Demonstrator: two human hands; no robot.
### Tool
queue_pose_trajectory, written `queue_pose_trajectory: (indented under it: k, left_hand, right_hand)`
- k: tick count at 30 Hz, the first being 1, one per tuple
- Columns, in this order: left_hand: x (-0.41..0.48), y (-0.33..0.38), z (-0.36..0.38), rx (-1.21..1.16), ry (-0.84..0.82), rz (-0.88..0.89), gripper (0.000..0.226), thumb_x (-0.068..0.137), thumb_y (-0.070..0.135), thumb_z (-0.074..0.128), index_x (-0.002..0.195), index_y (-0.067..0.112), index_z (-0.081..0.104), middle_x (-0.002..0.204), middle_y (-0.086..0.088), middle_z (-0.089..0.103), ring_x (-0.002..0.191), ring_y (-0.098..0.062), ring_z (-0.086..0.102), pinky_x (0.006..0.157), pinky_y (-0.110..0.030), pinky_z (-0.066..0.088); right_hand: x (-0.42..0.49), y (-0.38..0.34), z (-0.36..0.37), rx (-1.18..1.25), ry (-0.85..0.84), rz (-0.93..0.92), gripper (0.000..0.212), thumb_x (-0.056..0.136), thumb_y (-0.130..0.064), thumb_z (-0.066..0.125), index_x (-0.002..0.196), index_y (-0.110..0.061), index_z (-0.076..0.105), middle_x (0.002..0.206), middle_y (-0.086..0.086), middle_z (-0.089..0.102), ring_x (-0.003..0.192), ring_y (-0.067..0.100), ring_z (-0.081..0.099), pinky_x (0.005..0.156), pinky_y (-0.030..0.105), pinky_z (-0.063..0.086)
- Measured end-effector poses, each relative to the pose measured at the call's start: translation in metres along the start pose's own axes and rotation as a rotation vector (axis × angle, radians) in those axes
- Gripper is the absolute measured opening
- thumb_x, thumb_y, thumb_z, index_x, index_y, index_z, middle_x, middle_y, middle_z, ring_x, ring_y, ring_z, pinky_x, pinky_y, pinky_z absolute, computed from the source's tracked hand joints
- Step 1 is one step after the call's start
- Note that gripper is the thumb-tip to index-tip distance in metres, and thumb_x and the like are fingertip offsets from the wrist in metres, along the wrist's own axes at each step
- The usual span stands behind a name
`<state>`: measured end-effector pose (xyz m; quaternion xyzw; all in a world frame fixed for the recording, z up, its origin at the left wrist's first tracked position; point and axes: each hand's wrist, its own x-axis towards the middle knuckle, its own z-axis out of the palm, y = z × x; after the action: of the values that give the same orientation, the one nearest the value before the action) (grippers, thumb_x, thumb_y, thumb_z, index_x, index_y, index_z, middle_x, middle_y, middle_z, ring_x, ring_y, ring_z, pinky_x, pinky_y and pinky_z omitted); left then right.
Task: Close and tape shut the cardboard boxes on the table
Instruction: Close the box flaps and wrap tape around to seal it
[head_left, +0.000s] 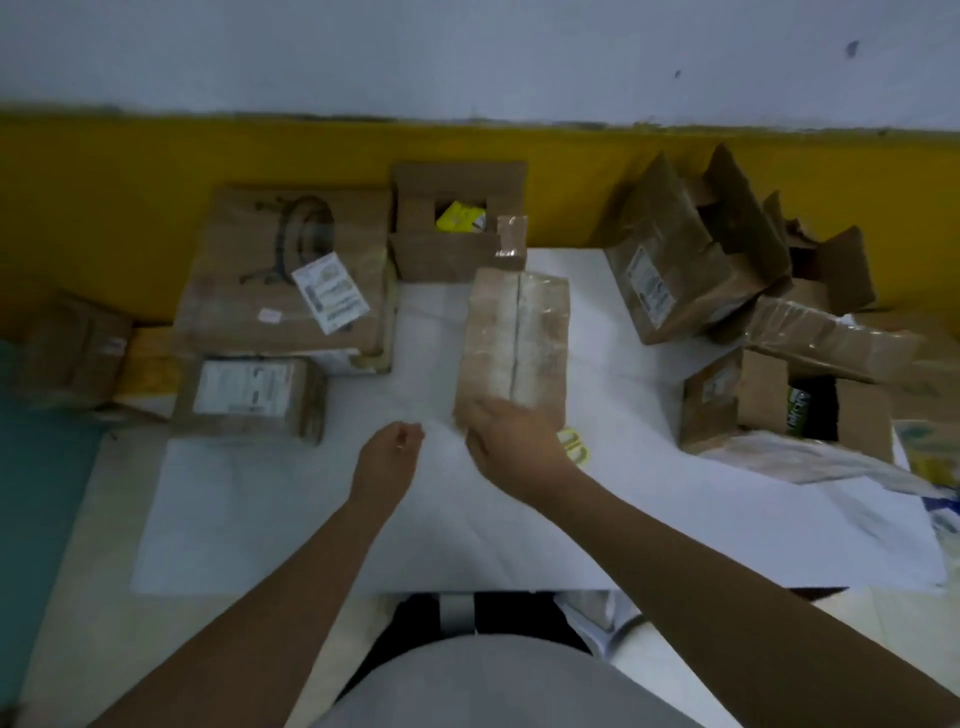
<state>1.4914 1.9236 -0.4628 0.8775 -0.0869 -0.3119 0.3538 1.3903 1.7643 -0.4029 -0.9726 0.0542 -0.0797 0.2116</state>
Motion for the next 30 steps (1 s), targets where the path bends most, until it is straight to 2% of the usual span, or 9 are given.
queue_pose_trajectory:
  k: [4, 7, 10, 13, 17, 20, 22, 25, 30]
  left_hand:
    - [-0.063, -0.081, 0.0, 0.032, 0.128, -0.22, 0.04, 0.101, 0.034, 0.046, 0.073, 0.007, 0.058, 0.071, -0.006, 0.06, 0.071, -0.023, 0.059, 0.065, -0.033, 0.044]
    - [-0.092, -0.122, 0.023, 0.032, 0.011, -0.39, 0.044, 0.098, 0.03, 0.052, 0.058, 0.014, 0.042, 0.059, -0.001, 0.045, 0.062, -0.019, 0.048, 0.056, -0.028, 0.033]
    - [-0.109, -0.155, 0.067, -0.117, -0.264, -0.551, 0.017, 0.091, 0.025, 0.065, 0.095, 0.009, 0.068, 0.095, -0.009, 0.067, 0.09, -0.019, 0.06, 0.074, -0.022, 0.044]
    - [-0.111, -0.154, 0.106, -0.406, -0.251, -0.612, 0.071, 0.084, 0.033, 0.076, 0.141, 0.004, 0.044, 0.139, -0.01, 0.052, 0.124, -0.026, 0.053, 0.091, -0.026, 0.044]
    - [-0.108, -0.138, 0.133, -0.391, -0.239, -0.555, 0.051, 0.089, 0.042, 0.065, 0.13, 0.015, 0.056, 0.128, -0.004, 0.062, 0.121, -0.024, 0.056, 0.094, -0.028, 0.043]
    - [-0.105, -0.125, 0.119, -0.177, -0.334, -0.484, 0.03, 0.096, 0.039, 0.053, 0.107, 0.013, 0.064, 0.119, -0.009, 0.066, 0.112, -0.026, 0.061, 0.087, -0.027, 0.046]
    - [-0.103, -0.104, 0.089, -0.102, -0.371, -0.471, 0.03, 0.095, 0.035, 0.057, 0.113, 0.011, 0.064, 0.119, -0.009, 0.063, 0.11, -0.022, 0.059, 0.084, -0.027, 0.043]
    - [-0.091, -0.074, 0.046, 0.028, -0.421, -0.393, 0.029, 0.087, 0.031, 0.066, 0.109, 0.013, 0.068, 0.112, -0.007, 0.064, 0.094, -0.015, 0.055, 0.071, -0.023, 0.041]
    - [-0.074, 0.008, -0.023, 0.203, -0.503, -0.085, 0.021, 0.081, 0.034, 0.072, 0.097, 0.022, 0.074, 0.1, 0.001, 0.068, 0.089, -0.014, 0.061, 0.064, -0.023, 0.043]
  right_hand:
    - [-0.054, -0.018, 0.078, 0.136, -0.646, 0.019, 0.04, 0.098, -0.009, 0.041, 0.133, -0.015, 0.058, 0.133, 0.007, 0.058, 0.119, 0.025, 0.054, 0.1, 0.037, 0.045]
    - [-0.087, -0.014, 0.121, 0.162, -0.804, 0.087, 0.046, 0.1, -0.005, 0.038, 0.144, -0.015, 0.048, 0.149, 0.007, 0.043, 0.135, 0.022, 0.041, 0.111, 0.029, 0.031]
    - [-0.099, -0.01, 0.148, 0.156, -0.794, 0.075, 0.044, 0.097, 0.0, 0.041, 0.138, -0.01, 0.053, 0.143, 0.009, 0.046, 0.127, 0.024, 0.047, 0.104, 0.028, 0.037]
    - [-0.099, -0.002, 0.165, 0.189, -0.683, 0.038, 0.041, 0.09, 0.0, 0.044, 0.128, -0.004, 0.061, 0.129, 0.016, 0.055, 0.115, 0.029, 0.056, 0.093, 0.033, 0.046]
    - [-0.093, -0.004, 0.153, 0.218, -0.69, -0.014, 0.036, 0.097, -0.004, 0.047, 0.13, -0.007, 0.059, 0.131, 0.01, 0.055, 0.118, 0.025, 0.054, 0.096, 0.03, 0.042]
    - [-0.089, -0.01, 0.141, 0.195, -0.828, -0.057, 0.042, 0.101, -0.035, 0.041, 0.131, -0.016, 0.062, 0.14, 0.005, 0.054, 0.125, 0.024, 0.051, 0.103, 0.027, 0.036]
    - [-0.082, -0.013, 0.135, 0.158, -0.899, -0.08, 0.056, 0.096, -0.053, 0.03, 0.128, -0.023, 0.066, 0.145, 0.0, 0.052, 0.135, 0.021, 0.044, 0.112, 0.031, 0.032]
    - [-0.057, -0.017, 0.112, 0.158, -1.003, -0.014, 0.039, 0.104, -0.039, 0.04, 0.133, -0.023, 0.06, 0.15, -0.004, 0.046, 0.145, 0.017, 0.028, 0.12, 0.034, 0.015]
    - [-0.003, -0.008, 0.029, 0.295, -0.928, 0.106, 0.022, 0.093, -0.04, 0.063, 0.103, -0.02, 0.064, 0.114, 0.001, 0.066, 0.109, 0.019, 0.06, 0.096, 0.033, 0.046]
